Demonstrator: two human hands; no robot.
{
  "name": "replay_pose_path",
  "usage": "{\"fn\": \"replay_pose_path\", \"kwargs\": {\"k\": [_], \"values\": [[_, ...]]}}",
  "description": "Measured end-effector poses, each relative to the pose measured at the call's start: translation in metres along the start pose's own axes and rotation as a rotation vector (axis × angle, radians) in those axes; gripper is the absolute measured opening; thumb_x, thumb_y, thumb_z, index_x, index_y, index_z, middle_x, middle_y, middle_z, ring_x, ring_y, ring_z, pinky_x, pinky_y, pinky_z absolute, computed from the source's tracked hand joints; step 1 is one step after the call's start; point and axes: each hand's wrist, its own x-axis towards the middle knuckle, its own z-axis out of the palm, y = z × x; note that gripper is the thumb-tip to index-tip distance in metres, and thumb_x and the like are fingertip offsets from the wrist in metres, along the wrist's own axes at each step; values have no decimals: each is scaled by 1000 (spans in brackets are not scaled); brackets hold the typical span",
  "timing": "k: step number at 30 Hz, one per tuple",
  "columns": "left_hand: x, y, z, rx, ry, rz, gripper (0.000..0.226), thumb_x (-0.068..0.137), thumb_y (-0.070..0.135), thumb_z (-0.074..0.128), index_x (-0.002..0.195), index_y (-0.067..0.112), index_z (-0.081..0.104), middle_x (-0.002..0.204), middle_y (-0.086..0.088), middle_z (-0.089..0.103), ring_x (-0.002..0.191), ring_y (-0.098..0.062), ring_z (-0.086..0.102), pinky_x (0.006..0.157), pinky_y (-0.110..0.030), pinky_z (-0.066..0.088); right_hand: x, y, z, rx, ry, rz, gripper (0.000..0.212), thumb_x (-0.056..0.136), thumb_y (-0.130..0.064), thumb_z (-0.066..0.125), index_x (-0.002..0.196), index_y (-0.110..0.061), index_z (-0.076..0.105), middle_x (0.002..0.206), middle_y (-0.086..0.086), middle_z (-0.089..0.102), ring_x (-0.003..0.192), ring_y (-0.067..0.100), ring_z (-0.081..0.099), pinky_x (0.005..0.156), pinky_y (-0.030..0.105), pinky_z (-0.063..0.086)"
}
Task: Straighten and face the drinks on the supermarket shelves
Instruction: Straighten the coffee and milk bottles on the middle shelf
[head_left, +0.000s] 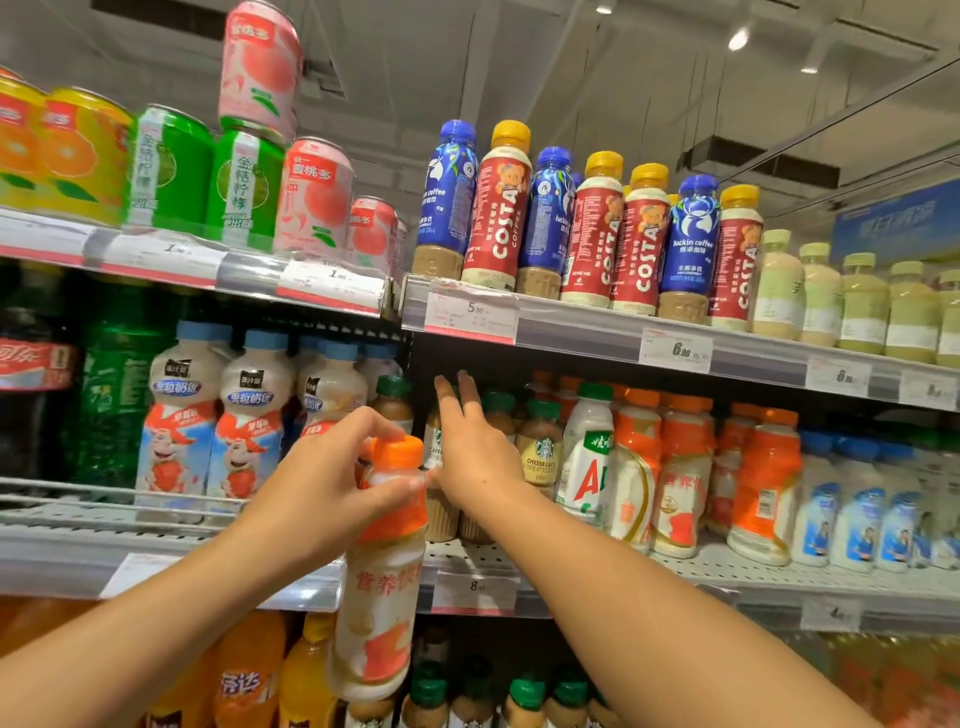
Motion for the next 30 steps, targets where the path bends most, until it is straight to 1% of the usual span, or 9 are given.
{"fn": "replay_pose_path", "kwargs": {"k": [5, 8, 11, 13, 15, 19, 23, 27, 30], "values": [[0, -3, 8, 2, -17, -23, 34, 73, 51, 73, 98, 41, 53, 94, 13, 65, 82, 9, 61, 56, -17, 54, -22, 13, -5, 74, 61, -64, 107, 82, -11, 71, 150, -37, -7, 160, -12, -17, 115, 29, 58, 72, 34, 54], [-2, -2, 20, -7, -43, -44, 32, 75, 45, 75, 98, 43, 52, 93, 11, 67, 78, 1, 65, 60, -24, 57, -58, 30, -14, 321, 84, -57, 85, 83, 2, 53, 152, -28, 15, 160, -11, 10, 130, 14, 42, 95, 17, 37], [-1, 8, 38, -31, -58, -39, 33, 74, 44, 76, 98, 41, 54, 90, 9, 68, 77, -5, 67, 66, -33, 60, -102, 44, -21, 581, -47, -2, 69, 79, -8, 54, 143, -27, 37, 115, -5, 52, 84, -6, 48, 76, 5, 36], [1, 20, 54, -29, -53, -19, 33, 74, 44, 76, 98, 40, 54, 89, 8, 68, 76, -6, 67, 65, -34, 60, -132, 54, -24, 688, -196, 16, 71, 73, -24, 57, 140, -37, 36, 87, -16, 52, 55, -5, 50, 55, 12, 38], [5, 36, 72, -31, -51, 2, 32, 73, 44, 77, 96, 40, 55, 84, 7, 69, 72, -6, 66, 62, -34, 60, -154, 64, -28, 781, -304, 8, 72, 70, -40, 61, 132, -58, 29, 73, -21, 56, 52, -8, 54, 49, 11, 39], [13, 76, 115, -48, -47, 3, 36, 69, 47, 77, 96, 36, 56, 80, 7, 68, 66, -6, 64, 57, -28, 57, -174, 102, -42, 818, -202, 58, 67, 68, -55, 72, 118, -68, 29, 105, -32, 59, 92, -17, 55, 70, 8, 45], [21, 116, 161, -121, -35, -46, 35, 69, 38, 82, 94, 33, 57, 88, 3, 69, 77, -13, 67, 66, -40, 60, -190, 149, -62, 697, -126, 75, 89, 66, -53, 77, 139, -44, 27, 117, -23, 57, 103, -4, 57, 83, 22, 51], [27, 152, 206, -153, -27, -56, 35, 68, 38, 84, 92, 35, 59, 89, 2, 70, 78, -15, 68, 64, -41, 60, -208, 196, -71, 595, -47, 100, 92, 62, -38, 72, 140, -42, 23, 109, -11, 64, 95, 14, 64, 78, 41, 57], [30, 173, 237, -186, -28, -58, 36, 69, 37, 83, 95, 36, 58, 91, 2, 69, 79, -15, 69, 63, -38, 60, -215, 234, -72, 581, 6, 122, 92, 68, -36, 74, 139, -47, 17, 101, -13, 66, 88, 11, 65, 71, 34, 57]]}}
